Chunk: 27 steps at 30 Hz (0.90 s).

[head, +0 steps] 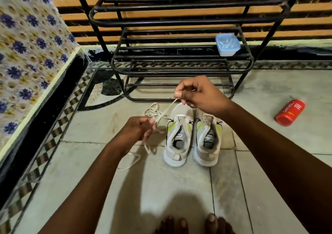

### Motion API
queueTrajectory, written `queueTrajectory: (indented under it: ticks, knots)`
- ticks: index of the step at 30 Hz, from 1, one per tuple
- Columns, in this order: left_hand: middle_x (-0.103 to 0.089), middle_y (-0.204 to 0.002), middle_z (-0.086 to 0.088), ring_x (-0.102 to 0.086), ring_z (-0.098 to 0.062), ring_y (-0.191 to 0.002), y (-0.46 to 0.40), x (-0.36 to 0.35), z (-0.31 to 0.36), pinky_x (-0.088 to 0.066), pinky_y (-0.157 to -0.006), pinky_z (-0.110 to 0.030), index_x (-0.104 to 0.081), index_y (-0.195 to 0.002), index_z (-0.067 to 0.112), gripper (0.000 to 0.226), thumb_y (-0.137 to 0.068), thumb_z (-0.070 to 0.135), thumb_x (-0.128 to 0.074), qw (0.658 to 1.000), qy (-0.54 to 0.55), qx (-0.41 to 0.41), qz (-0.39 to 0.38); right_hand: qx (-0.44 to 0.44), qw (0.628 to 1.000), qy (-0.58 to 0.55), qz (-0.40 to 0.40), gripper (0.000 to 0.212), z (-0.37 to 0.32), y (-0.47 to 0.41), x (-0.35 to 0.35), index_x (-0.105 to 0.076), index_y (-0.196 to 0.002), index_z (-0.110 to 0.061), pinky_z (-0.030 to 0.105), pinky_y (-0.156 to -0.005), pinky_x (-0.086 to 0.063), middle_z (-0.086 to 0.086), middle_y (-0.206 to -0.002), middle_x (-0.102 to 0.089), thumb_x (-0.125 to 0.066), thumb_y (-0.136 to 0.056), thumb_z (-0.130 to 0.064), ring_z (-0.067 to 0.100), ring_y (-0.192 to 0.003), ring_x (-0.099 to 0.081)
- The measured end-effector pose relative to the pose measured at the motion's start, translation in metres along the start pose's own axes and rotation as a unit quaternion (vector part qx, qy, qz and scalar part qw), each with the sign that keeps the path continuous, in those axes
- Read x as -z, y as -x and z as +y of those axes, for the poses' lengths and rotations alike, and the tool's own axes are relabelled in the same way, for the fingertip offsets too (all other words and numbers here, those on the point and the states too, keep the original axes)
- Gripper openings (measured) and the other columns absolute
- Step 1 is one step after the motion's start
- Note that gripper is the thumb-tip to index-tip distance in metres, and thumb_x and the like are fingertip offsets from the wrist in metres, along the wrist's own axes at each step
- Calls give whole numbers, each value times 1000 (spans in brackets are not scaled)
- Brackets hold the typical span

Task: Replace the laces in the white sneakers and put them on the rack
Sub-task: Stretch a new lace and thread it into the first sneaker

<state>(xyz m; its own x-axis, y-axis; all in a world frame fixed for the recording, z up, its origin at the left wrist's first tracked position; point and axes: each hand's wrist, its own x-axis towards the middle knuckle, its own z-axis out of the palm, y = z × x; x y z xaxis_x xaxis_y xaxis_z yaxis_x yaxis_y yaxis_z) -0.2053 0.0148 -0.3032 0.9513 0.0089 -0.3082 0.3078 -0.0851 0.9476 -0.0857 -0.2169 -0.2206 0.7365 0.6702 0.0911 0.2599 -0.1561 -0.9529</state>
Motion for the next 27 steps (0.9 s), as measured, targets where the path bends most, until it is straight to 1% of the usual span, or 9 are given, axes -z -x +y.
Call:
queueTrajectory:
  ticks: [3,6,8,10,13,16,18,23,27]
  knots:
    - [-65,-56,-7,-55,-14,-51,14,35,-38,-42,-59,-25,-75,-59,14,28,-84,8,-66,949,-283,134,-38,-15,999,35,24,13,14,2,13,-70,-89,1,18,-49,-35,2,-62,-62,-65,-97,-8,5,-49,-45]
    - [-68,-58,-3,-61,-16,-54,23,41,-51,-45,-51,-21,-75,-65,15,29,-91,7,-63,896,-371,224,-97,-29,998,58,23,13,20,6,10,-71,-91,1,14,-53,-39,5,-66,-65,-64,-98,-7,0,-51,-52]
    - [-66,-60,4,-62,-13,-59,14,37,-53,-44,-49,-20,-72,-67,21,23,-89,18,-68,886,-415,200,-62,-37,997,62,10,13,23,8,3,-72,-92,-3,24,-55,-42,5,-69,-67,-62,-99,-8,7,-55,-54]
    - [-68,-75,0,-69,-20,-75,-5,30,-54,-53,-63,-27,-70,-74,25,13,-82,32,-62,867,-480,129,50,-44,997,55,-2,15,25,8,-3,-73,-95,-5,33,-56,-40,3,-73,-69,-59,-101,-8,19,-57,-51]
    - [-64,-97,-8,-67,-33,-89,-38,13,-47,-58,-73,-41,-67,-89,23,9,-84,16,-66,853,-474,-9,221,-49,997,65,-7,19,26,9,-5,-74,-100,-8,31,-55,-43,5,-80,-71,-55,-102,-7,18,-56,-52]
    - [-45,-136,-6,-53,-36,-117,-68,-2,-45,-56,-88,-53,-57,-132,35,58,-79,17,-75,849,-514,-45,111,-56,996,66,-12,19,30,13,-5,-74,-99,-10,37,-58,-49,6,-81,-72,-56,-101,-8,18,-59,-56]
    - [-18,-165,3,-31,-33,-142,-77,-7,-55,-46,-101,-58,-37,-149,52,74,-85,34,-71,797,-603,1,35,-70,995,63,-12,19,38,15,-5,-75,-99,-11,42,-61,-51,8,-82,-72,-56,-101,-9,22,-62,-58]
    - [-5,-173,9,-14,-25,-156,-85,-6,-83,-30,-112,-58,-16,-161,46,69,-100,41,-47,716,-698,-16,17,-85,993,76,-16,21,54,17,-4,-73,-102,-9,30,-61,-52,7,-84,-72,-53,-101,-3,21,-62,-62]
    - [-9,-173,7,-10,-25,-157,-103,21,-86,-25,-114,-61,-17,-162,36,55,-109,34,-32,737,-663,90,94,-98,993,69,-17,21,61,14,-4,-72,-103,-6,24,-60,-51,8,-85,-72,-53,-101,0,19,-62,-61]
